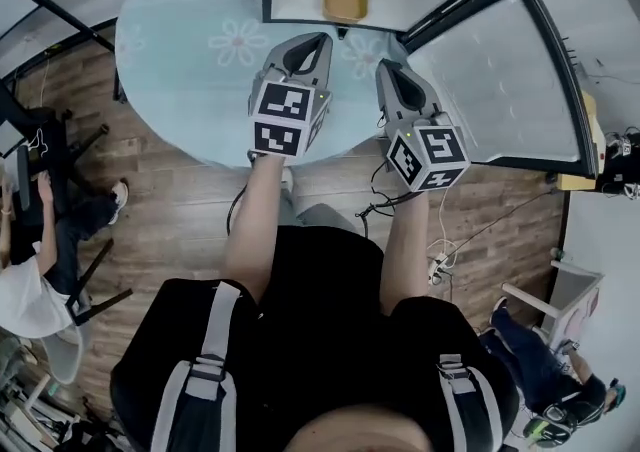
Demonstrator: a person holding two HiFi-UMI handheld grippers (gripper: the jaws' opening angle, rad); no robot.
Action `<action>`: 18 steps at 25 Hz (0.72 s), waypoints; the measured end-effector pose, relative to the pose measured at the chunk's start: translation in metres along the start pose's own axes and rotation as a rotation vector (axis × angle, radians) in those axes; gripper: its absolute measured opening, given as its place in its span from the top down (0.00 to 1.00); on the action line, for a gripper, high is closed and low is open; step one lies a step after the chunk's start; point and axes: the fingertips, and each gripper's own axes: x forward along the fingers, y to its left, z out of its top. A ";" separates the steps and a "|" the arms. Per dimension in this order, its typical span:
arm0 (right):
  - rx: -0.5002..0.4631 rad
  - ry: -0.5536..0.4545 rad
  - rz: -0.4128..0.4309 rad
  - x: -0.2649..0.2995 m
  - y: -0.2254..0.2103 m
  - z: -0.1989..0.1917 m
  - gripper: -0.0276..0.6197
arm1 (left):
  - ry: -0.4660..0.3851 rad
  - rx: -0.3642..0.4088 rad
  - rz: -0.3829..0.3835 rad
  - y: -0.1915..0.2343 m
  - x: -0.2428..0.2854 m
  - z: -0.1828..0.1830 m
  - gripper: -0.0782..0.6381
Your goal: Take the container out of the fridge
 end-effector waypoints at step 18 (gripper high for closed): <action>-0.115 0.106 0.153 0.094 -0.002 -0.011 0.95 | 0.129 0.043 -0.031 0.037 0.063 -0.039 0.89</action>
